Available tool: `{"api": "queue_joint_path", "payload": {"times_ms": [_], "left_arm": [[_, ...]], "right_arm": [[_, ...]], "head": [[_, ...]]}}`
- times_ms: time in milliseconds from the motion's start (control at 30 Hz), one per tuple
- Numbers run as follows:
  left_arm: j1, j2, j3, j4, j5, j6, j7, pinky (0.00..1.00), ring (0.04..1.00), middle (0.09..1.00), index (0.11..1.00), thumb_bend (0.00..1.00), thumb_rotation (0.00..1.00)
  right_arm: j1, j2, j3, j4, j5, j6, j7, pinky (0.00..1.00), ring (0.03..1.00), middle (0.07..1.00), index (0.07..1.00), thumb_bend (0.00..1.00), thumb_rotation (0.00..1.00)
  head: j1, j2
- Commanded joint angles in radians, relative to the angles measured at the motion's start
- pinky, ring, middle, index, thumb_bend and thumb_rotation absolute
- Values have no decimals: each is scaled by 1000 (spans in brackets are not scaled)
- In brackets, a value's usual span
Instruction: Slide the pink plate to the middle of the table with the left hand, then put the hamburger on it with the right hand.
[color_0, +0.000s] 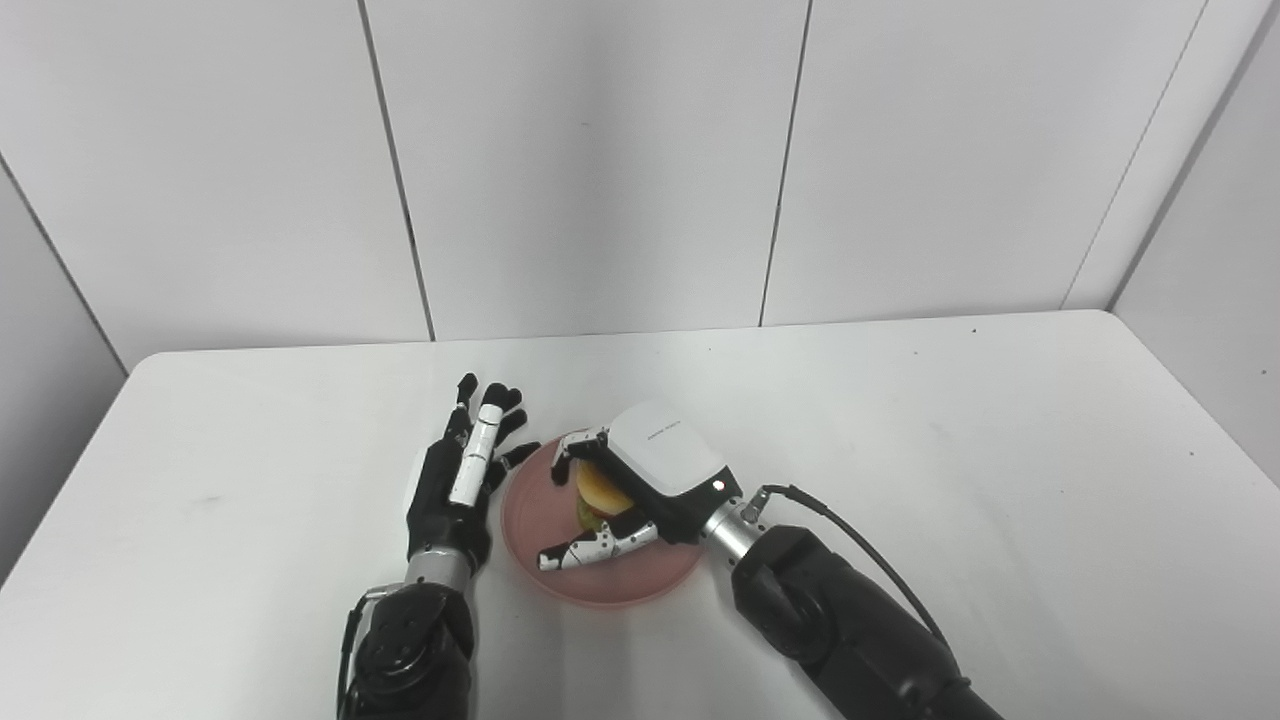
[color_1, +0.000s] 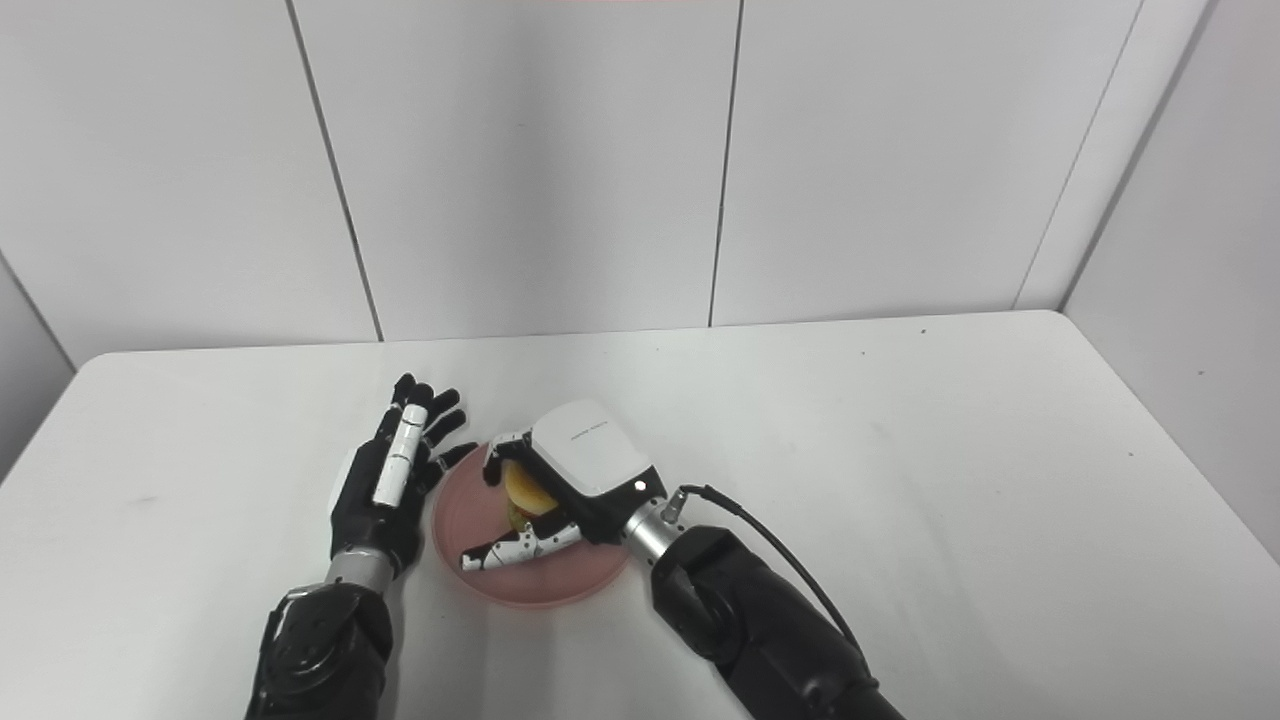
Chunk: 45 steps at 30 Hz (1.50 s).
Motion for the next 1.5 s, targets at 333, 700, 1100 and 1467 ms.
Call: {"api": "queue_joint_path", "payload": {"times_ms": [333,700,1100,1467], "left_arm": [[-18,2,-19,-10,21,11,4,739,872,852,992,757,737],[-19,-3,-8,-19,-10,29,-5,697,859,891,998,743,712],[-18,-12,-10,7,37,-45,47,992,949,927,984,732,774],[7,-40,-26,49,172,-207,192,1000,999,991,960,695,820]], "right_arm": [[-33,-8,-10,-55,-1,-19,35,726,757,773,741,769,1000],[-20,12,-65,-121,35,-20,9,588,688,721,713,731,1000],[65,226,-360,-166,465,54,-77,688,781,809,770,713,1000],[88,296,-480,-147,703,222,-16,883,934,965,913,676,1000]], "head": [[-1,5],[-2,12],[8,13],[46,18]]}}
